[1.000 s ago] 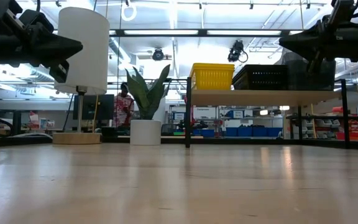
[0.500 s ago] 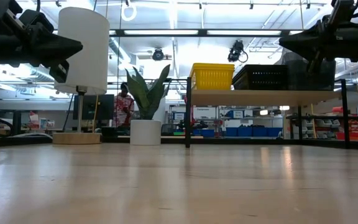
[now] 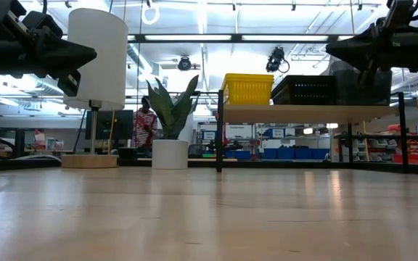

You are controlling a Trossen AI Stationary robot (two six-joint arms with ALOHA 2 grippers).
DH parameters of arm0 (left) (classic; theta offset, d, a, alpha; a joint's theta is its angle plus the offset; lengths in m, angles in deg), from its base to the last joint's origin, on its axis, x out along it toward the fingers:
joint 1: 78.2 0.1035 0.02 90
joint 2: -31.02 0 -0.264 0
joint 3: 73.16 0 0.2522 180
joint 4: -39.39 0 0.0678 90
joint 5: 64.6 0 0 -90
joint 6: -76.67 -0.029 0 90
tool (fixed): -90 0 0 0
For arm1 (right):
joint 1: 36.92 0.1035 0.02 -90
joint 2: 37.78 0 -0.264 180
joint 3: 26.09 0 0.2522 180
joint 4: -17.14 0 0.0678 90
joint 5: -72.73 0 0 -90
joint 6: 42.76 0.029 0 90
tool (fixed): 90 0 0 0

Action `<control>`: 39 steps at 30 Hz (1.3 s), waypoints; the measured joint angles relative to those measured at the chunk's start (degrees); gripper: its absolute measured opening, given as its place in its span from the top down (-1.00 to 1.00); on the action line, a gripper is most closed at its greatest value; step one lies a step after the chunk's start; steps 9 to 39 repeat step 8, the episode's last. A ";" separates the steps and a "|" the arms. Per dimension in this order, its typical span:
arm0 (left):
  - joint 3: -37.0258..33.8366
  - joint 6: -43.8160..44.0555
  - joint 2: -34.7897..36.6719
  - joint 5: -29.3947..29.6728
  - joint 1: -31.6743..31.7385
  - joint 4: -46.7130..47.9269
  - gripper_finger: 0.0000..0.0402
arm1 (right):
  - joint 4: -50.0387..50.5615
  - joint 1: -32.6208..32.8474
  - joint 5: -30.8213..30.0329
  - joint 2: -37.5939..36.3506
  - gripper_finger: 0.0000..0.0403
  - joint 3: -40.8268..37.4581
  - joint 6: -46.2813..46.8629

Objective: Stack baskets on shelf by color
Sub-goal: Return to Home Position

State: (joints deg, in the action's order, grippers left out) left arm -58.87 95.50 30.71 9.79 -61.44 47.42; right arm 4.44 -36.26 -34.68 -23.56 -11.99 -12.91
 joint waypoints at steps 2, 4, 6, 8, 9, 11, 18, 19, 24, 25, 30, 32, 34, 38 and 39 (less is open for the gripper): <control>0.00 -0.01 0.00 0.01 -0.01 0.00 0.85 | 0.01 0.00 -0.02 0.00 0.91 0.00 -0.01; 0.00 -0.01 0.00 0.02 0.00 0.00 0.84 | 0.02 0.00 0.00 0.00 0.91 0.00 0.00; -0.02 0.00 0.00 0.02 0.01 0.00 0.83 | 0.01 0.00 -0.02 0.00 0.91 0.00 0.00; 0.00 -0.02 0.00 0.00 0.00 0.00 0.81 | 0.01 0.00 -0.01 0.00 0.91 0.00 0.00; 0.00 -0.02 0.00 0.00 0.00 0.00 0.81 | 0.01 0.00 -0.01 0.00 0.91 0.00 0.00; 0.00 -0.02 0.00 0.00 0.00 0.00 0.81 | 0.01 0.00 -0.01 0.00 0.91 0.00 0.00; 0.00 -0.02 0.00 0.00 0.00 0.00 0.81 | 0.01 0.00 -0.01 0.00 0.91 0.00 0.00; 0.00 -0.02 0.00 0.00 0.00 0.00 0.81 | 0.01 0.00 -0.01 0.00 0.91 0.00 0.00; 0.00 -0.02 0.00 0.00 0.00 0.00 0.81 | 0.01 0.00 -0.01 0.00 0.91 0.00 0.00; 0.00 -0.02 0.00 0.00 0.00 0.00 0.81 | 0.01 0.00 -0.01 0.00 0.91 0.00 0.00; 0.00 -0.02 0.00 0.00 0.00 0.00 0.81 | 0.01 0.00 -0.01 0.00 0.91 0.00 0.00; 0.00 -0.02 0.00 0.00 0.00 0.00 0.81 | 0.01 0.00 -0.01 0.00 0.91 0.00 0.00; 0.00 -0.02 0.00 0.00 0.00 0.00 0.81 | 0.01 0.00 -0.01 0.00 0.91 0.00 0.00; 0.00 -0.02 0.00 0.00 0.00 0.00 0.81 | 0.01 0.00 -0.01 0.00 0.91 0.00 0.00; 0.00 -0.02 0.00 0.00 0.00 0.00 0.81 | 0.01 0.00 -0.01 0.00 0.91 0.00 0.00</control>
